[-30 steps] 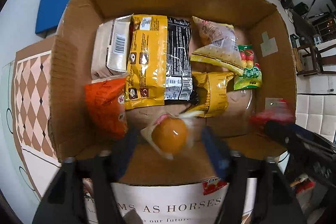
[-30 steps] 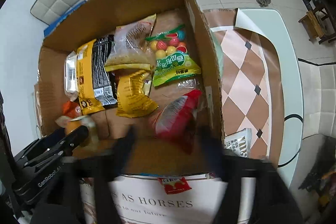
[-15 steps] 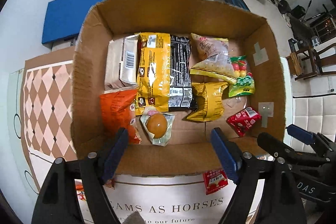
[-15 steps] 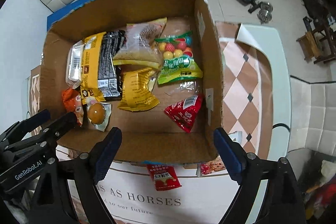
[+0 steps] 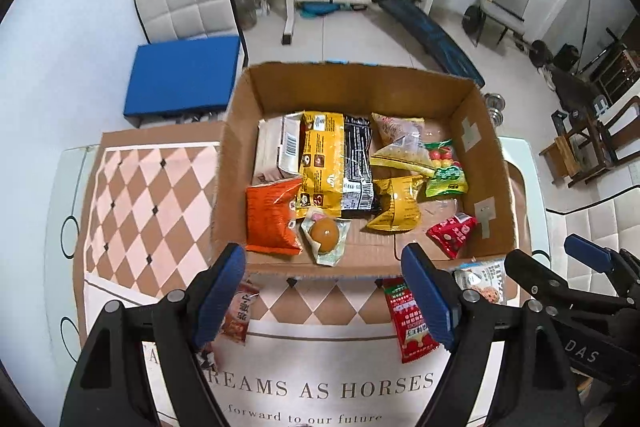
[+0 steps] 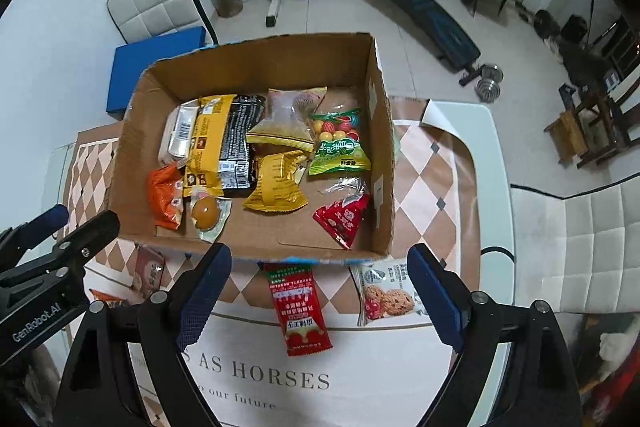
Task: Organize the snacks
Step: 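Grasp the panda-print bag with left tool while right tool grasps the red sauce stick pack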
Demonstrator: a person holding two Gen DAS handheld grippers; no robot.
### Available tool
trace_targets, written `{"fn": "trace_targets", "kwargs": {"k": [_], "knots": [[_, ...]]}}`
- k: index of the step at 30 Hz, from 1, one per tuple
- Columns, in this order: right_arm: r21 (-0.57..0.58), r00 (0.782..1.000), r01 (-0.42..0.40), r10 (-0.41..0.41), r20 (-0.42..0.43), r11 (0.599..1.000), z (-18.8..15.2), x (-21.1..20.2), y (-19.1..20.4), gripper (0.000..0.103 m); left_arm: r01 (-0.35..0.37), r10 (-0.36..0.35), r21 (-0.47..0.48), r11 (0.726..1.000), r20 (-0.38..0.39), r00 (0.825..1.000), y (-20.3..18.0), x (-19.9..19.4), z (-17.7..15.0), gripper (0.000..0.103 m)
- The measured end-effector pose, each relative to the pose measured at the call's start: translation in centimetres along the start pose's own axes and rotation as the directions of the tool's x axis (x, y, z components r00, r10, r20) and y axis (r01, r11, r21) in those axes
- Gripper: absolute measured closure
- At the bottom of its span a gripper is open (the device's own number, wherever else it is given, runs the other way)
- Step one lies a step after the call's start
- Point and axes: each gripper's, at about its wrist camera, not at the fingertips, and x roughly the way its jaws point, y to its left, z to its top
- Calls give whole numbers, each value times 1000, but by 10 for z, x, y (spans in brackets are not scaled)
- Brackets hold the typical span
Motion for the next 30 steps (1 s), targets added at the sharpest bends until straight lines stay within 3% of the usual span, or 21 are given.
{"fn": "trace_targets", "kwargs": {"k": [10, 15, 18, 22, 25, 30], "knots": [[10, 995, -16, 15, 95, 1000, -43, -50, 6, 11, -36, 36, -3, 999, 125, 992, 4, -50, -36, 23], [33, 996, -50, 47, 82, 998, -63, -56, 4, 8, -43, 47, -31, 999, 142, 989, 11, -57, -54, 23], [61, 998, -56, 55, 25, 997, -76, -34, 1, 8, -52, 60, -84, 995, 101, 993, 25, -44, -71, 23], [96, 994, -52, 61, -92, 994, -91, 21, -3, 8, -120, 120, -142, 983, -7, 993, 47, -5, -97, 23], [115, 984, -44, 63, -166, 992, -99, 69, -2, 8, -168, 150, -184, 968, -109, 983, 68, 34, -119, 23], [119, 966, 1, 30, -255, 993, -108, 141, 8, 10, -189, 113, -312, 931, -247, 963, 109, 80, -151, 23]]}}
